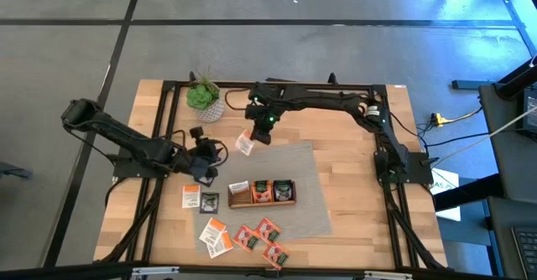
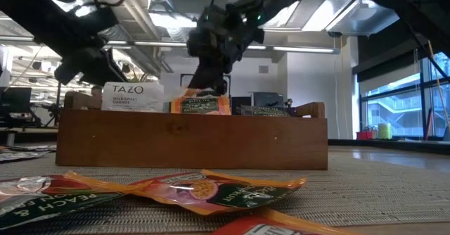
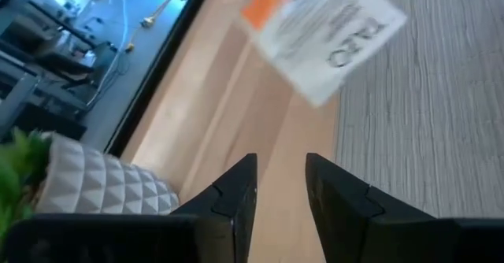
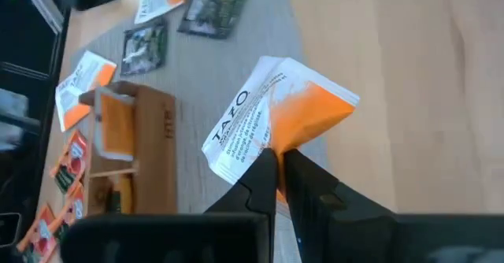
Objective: Pick & Place Tea
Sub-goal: Put the white tea bag into the left section of the wooden organizer
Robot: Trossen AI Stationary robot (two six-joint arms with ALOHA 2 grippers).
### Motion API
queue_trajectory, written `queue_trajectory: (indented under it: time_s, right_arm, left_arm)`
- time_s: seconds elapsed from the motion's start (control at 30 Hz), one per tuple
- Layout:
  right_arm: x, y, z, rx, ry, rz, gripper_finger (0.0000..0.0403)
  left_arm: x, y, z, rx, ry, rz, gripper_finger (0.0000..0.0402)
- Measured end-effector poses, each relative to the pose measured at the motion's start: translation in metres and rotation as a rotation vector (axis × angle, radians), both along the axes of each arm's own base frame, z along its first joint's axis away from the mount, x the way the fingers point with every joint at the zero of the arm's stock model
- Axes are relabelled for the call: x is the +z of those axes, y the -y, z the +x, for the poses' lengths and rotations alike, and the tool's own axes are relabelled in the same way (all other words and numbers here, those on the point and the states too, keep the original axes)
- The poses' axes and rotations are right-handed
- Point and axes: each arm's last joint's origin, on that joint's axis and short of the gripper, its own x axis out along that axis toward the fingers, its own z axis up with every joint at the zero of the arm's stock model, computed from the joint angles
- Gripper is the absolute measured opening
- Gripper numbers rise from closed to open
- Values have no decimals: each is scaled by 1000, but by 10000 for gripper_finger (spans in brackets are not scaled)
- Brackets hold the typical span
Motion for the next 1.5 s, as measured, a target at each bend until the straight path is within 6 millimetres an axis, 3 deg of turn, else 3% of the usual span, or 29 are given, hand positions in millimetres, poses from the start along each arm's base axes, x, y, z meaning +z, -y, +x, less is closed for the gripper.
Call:
queue_trajectory:
  time_s: [0.2, 0.3, 0.4, 0.53, 0.67, 0.83, 1.0, 1.1, 1.23, 1.33, 1.5]
  right_arm:
    - [19, -42, -12, 67, 49, -47, 30]
    - [20, -61, -22, 47, 113, -125, 30]
    - [17, -79, -38, 17, 183, -195, 30]
    - [29, -93, -65, -20, 369, -263, 30]
    - [47, -97, -95, -61, 558, -188, 30]
    - [82, -93, -131, -50, 692, 146, 30]
    - [125, -91, -159, 111, 761, 468, 30]
    - [145, -95, -170, 203, 796, 572, 30]
    - [162, -98, -181, 228, 875, 601, 30]
    - [161, -99, -181, 243, 896, 566, 30]
    - [146, -96, -171, 240, 1016, 241, 30]
  left_arm:
    - [0, 8, -8, 32, 46, -35, 109]
    - [0, 11, -9, 31, 66, -67, 107]
    - [-1, 15, -11, 35, 83, -97, 107]
    - [-1, 20, -13, 38, 113, -136, 109]
    - [-1, 23, -14, 50, 145, -178, 107]
    - [-1, 24, -14, 70, 177, -214, 107]
    - [-1, 24, -13, 71, 184, -218, 109]
    - [0, 24, -13, 71, 189, -220, 106]
    - [1, 25, -11, 77, 220, -223, 107]
    - [4, 26, -8, 76, 263, -248, 110]
    - [17, 31, 3, 75, 445, -307, 110]
